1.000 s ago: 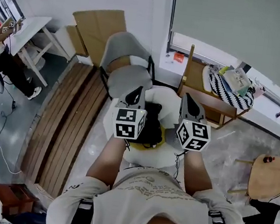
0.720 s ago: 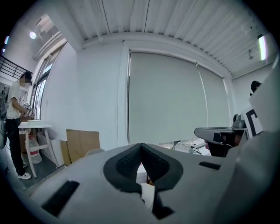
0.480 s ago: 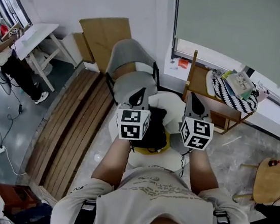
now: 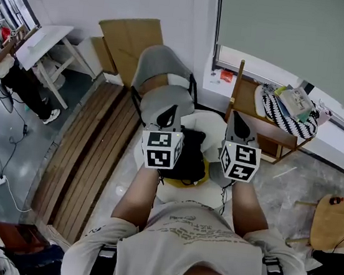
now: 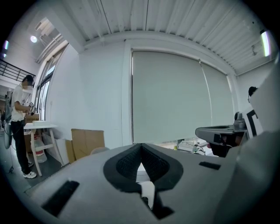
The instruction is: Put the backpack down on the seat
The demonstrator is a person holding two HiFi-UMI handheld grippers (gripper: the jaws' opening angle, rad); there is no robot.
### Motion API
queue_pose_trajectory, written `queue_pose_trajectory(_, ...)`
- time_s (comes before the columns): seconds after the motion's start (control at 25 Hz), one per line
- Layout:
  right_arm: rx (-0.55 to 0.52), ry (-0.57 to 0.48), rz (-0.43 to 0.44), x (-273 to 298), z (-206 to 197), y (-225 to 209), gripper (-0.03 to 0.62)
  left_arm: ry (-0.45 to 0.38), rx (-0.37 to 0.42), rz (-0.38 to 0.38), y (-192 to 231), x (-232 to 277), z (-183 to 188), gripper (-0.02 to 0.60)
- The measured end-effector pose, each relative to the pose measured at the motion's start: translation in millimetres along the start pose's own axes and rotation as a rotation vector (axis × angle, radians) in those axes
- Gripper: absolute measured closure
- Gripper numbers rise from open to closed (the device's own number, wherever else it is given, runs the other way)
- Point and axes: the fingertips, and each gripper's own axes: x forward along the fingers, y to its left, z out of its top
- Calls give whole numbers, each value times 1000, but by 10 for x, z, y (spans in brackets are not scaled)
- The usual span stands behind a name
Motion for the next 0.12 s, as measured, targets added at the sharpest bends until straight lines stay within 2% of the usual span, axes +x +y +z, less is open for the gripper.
queue_pose_trajectory(0.12, 7, 2, 6, 26, -24, 22, 568, 1, -3, 1, 21, 0, -33, 560)
